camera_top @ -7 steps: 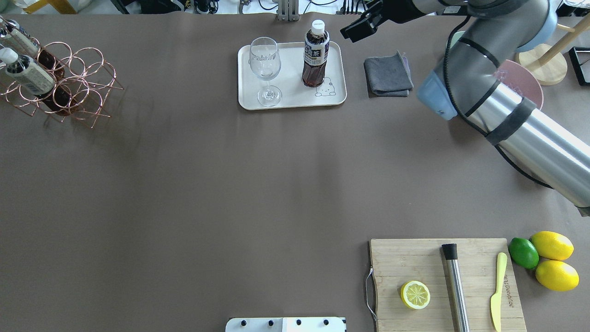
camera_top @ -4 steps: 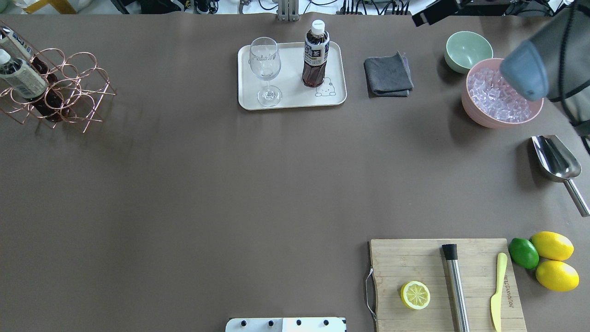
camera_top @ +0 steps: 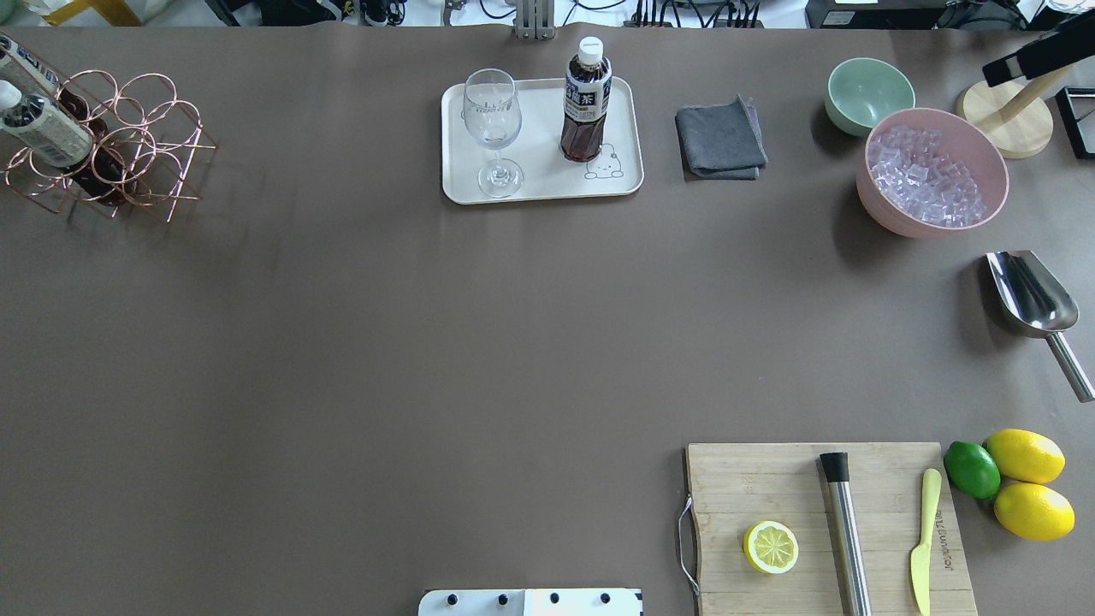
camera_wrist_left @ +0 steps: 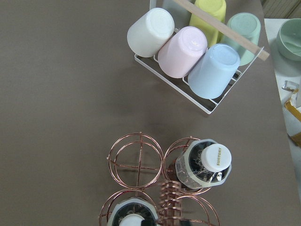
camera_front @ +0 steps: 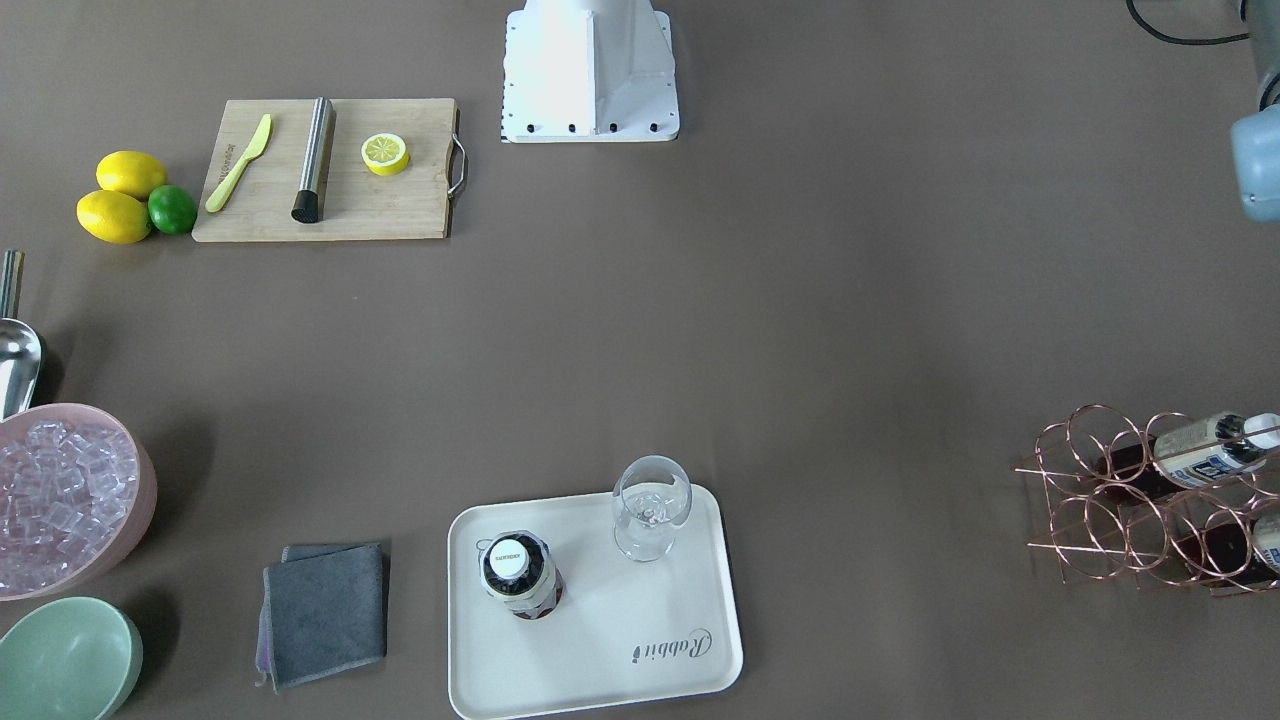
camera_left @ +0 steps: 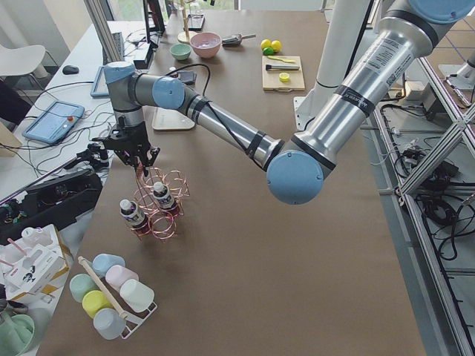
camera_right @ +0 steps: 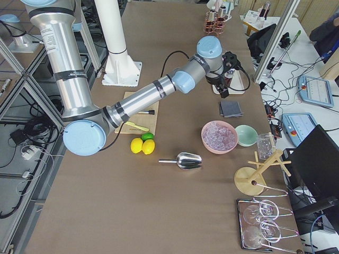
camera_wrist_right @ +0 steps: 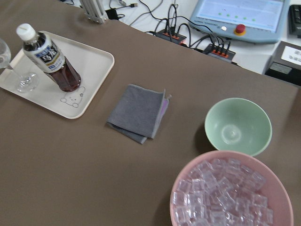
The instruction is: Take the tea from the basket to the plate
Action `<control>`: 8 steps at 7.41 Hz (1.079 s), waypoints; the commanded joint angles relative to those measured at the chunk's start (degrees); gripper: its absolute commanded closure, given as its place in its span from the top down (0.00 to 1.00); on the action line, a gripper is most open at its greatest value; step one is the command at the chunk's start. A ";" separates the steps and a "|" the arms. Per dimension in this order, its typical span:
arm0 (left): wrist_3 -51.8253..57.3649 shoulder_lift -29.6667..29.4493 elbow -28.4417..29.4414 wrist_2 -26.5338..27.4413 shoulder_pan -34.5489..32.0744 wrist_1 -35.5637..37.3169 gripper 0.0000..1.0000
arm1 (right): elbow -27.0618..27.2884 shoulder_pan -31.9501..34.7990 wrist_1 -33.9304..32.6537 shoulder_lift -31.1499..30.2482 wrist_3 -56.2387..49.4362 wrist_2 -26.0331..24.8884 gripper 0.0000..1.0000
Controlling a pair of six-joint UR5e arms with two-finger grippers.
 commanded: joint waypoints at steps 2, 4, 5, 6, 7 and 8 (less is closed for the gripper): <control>-6.88 0.13 0.59 -0.21 0.01 -1.53 0.00 | -1.58 8.07 -18.76 -7.56 -8.68 -0.01 0.99; -7.60 -0.04 0.68 -1.26 0.01 -2.32 0.00 | -2.46 9.84 -19.42 -14.76 -14.30 -4.29 0.99; -7.43 -0.05 0.42 -1.44 0.01 -2.50 0.20 | -4.47 10.10 -19.86 -16.36 -17.29 -4.92 0.99; -7.86 -0.22 0.42 -1.44 0.35 -2.76 0.98 | -6.67 10.19 -19.86 -17.59 -17.84 -4.58 0.99; -8.30 -0.22 0.33 -1.70 0.18 -2.85 0.98 | -8.08 10.28 -19.78 -18.21 -17.85 -4.49 0.99; -8.31 -0.40 0.24 -1.71 0.18 -2.85 0.98 | -8.53 10.28 -19.69 -18.48 -17.85 -4.93 0.99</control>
